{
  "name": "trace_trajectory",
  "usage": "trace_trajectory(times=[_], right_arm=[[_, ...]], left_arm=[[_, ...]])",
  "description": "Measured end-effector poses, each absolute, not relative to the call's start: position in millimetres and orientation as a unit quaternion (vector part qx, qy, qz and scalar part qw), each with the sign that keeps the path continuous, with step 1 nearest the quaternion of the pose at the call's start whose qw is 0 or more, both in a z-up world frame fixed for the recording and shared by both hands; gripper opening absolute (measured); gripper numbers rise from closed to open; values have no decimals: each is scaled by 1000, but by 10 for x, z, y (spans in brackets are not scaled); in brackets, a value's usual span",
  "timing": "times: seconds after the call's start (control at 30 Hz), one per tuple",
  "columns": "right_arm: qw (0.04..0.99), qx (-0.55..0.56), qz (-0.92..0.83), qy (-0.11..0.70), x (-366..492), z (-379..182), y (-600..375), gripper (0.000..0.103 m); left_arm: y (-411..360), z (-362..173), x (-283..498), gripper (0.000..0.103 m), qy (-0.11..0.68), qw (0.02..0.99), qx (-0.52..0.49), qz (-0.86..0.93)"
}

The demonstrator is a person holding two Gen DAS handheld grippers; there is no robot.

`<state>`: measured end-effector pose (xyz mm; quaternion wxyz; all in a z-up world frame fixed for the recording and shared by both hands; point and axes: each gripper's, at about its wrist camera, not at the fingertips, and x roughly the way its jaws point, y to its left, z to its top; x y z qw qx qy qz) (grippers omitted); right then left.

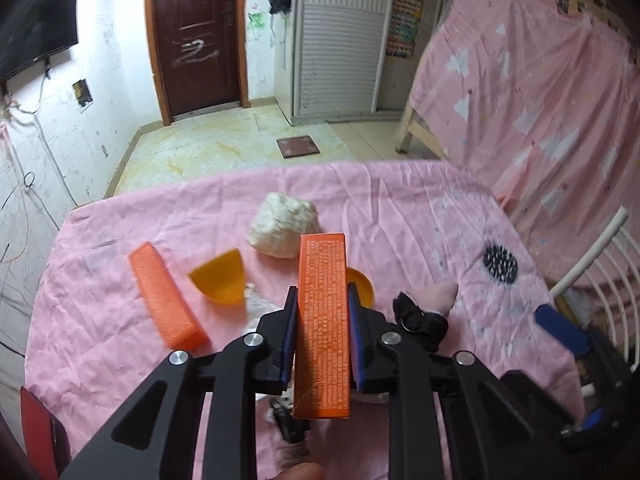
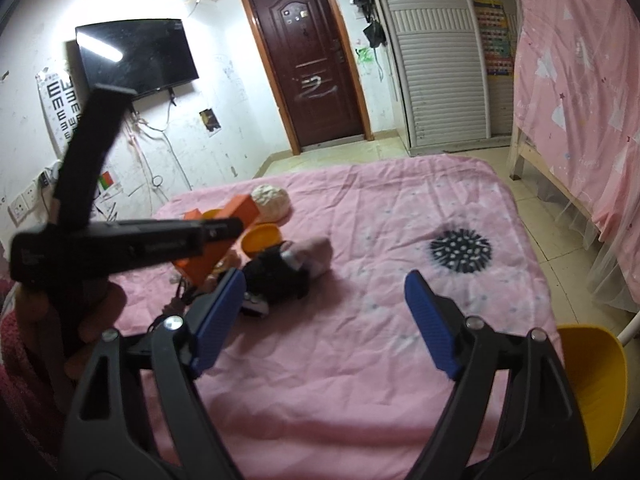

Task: Collect trash
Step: 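Grasp the long orange printed box with the left tool, then grasp the black plush item with the right tool while the left tool holds the orange box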

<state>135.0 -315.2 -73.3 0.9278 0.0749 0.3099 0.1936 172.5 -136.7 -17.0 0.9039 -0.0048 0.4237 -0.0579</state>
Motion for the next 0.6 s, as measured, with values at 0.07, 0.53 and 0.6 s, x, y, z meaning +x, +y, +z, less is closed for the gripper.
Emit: trace_trajectory(times=[0.07, 0.53, 0.6], right_arm=[[925, 67, 200, 315, 1384, -723, -3053, 84], [902, -4, 192, 386, 1752, -844, -2421, 90], [900, -8, 181, 395, 1806, -874, -2395, 90]], left_arm=[[-1300, -79, 1682, 15, 411, 910, -13, -51], [-902, 334, 1397, 15, 359, 930, -62, -55], [-868, 353, 1376, 15, 358, 929, -67, -61]])
